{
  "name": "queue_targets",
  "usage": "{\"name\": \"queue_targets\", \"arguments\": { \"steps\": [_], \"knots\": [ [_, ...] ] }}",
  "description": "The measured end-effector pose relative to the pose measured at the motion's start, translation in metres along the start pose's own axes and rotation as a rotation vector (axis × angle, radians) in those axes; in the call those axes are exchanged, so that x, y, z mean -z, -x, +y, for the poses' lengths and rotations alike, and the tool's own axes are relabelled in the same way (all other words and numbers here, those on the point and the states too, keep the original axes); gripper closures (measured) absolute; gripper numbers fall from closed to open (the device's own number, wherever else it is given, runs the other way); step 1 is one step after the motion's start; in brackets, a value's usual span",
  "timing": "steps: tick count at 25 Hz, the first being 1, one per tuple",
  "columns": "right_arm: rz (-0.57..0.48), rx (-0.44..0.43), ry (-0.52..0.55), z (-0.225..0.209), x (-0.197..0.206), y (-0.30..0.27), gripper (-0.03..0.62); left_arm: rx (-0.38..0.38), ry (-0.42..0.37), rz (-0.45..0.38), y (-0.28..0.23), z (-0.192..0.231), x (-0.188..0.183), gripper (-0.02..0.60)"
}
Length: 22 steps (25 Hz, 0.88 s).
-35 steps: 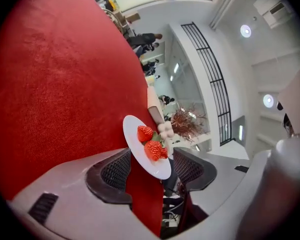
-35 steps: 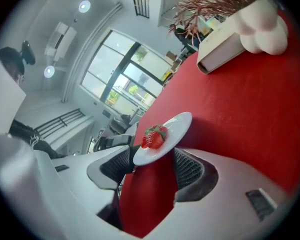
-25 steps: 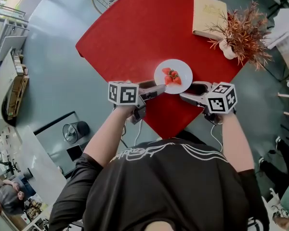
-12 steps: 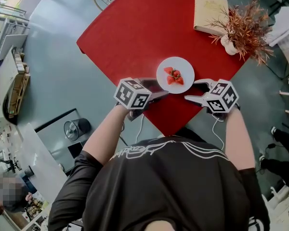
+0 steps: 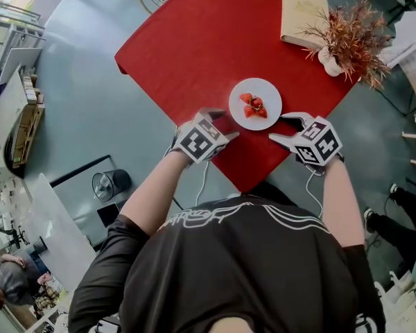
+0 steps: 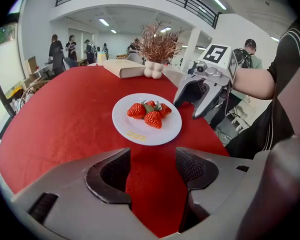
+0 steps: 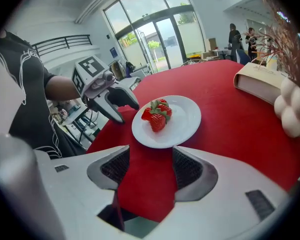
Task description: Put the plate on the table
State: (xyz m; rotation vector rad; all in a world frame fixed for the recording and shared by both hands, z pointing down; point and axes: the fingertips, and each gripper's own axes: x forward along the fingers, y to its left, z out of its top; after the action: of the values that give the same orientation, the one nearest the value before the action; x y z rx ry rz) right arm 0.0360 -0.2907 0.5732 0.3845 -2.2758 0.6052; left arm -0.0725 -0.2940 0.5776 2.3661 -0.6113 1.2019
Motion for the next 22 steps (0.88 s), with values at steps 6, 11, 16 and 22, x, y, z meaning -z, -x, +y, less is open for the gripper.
{"name": "queue_targets", "arguments": {
  "steps": [6, 11, 16, 22],
  "knots": [
    [-0.093, 0.077, -0.025, 0.013, -0.013, 0.023, 0.365, -0.037, 0.002, -0.064, 0.021, -0.012, -0.001, 0.327],
    [-0.260, 0.127, -0.046, 0.046, -0.043, 0.063, 0.377, -0.077, 0.020, -0.244, 0.066, -0.034, -0.025, 0.528],
    [-0.401, 0.223, -0.008, 0.088, -0.062, 0.103, 0.559, 0.049, 0.026, -0.491, 0.131, -0.085, -0.068, 0.574],
    [-0.584, 0.132, -0.013, 0.187, -0.073, 0.143, 0.586, 0.142, 0.022, -0.656, 0.203, -0.152, -0.066, 0.574]
  ]
}}
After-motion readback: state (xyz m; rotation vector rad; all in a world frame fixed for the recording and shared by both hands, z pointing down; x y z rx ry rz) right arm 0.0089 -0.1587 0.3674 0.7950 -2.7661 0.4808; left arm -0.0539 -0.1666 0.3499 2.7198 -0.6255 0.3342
